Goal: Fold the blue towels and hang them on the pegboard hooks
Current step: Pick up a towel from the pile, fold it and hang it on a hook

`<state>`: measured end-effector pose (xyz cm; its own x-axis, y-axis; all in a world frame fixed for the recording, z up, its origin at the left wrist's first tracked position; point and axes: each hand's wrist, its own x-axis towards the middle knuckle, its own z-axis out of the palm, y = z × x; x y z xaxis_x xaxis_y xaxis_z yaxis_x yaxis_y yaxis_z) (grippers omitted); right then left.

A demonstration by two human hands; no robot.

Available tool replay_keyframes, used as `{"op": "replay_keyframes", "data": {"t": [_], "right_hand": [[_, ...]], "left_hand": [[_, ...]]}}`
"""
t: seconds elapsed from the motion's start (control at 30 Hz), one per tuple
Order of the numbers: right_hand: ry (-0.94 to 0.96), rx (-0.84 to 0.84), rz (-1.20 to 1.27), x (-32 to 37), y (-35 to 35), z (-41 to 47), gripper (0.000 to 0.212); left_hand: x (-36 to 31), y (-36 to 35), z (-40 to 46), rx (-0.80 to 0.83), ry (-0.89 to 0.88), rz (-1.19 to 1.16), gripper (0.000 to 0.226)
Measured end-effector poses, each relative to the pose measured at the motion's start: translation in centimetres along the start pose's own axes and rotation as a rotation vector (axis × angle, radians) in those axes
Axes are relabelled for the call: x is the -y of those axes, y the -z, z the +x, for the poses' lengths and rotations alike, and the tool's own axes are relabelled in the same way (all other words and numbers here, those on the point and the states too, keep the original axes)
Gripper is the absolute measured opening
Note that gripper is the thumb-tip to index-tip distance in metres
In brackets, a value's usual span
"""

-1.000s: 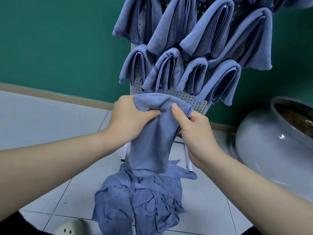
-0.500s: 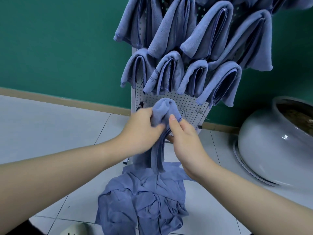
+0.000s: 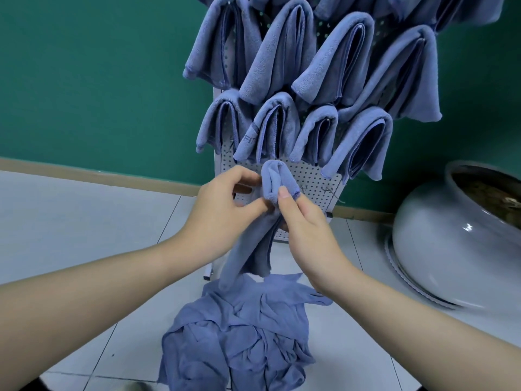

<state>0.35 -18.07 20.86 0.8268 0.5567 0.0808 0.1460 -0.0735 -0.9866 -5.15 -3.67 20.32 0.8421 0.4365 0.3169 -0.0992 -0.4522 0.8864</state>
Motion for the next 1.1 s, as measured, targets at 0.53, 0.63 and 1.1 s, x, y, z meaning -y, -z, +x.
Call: {"op": "replay_keyframes", "data": {"t": [0.53, 0.63, 1.1], "right_hand": [[0.186, 0.074, 0.316, 4.8, 2.0, 1.8, 0.027], [0.169, 0.086, 0.411, 6.0, 2.8, 2.1, 0.037], [0.151, -0.109, 0.820, 9.3, 9.0, 3.8, 0.038]], "left_hand": [[-1.2, -0.5, -0.6, 0.331, 0.261, -0.377, 0.039], [-0.8, -0.7, -0.9, 0.336, 0.270, -0.330, 0.025], [0.8, -1.3, -2.0, 0.586, 0.270, -0.091, 0.030]]}}
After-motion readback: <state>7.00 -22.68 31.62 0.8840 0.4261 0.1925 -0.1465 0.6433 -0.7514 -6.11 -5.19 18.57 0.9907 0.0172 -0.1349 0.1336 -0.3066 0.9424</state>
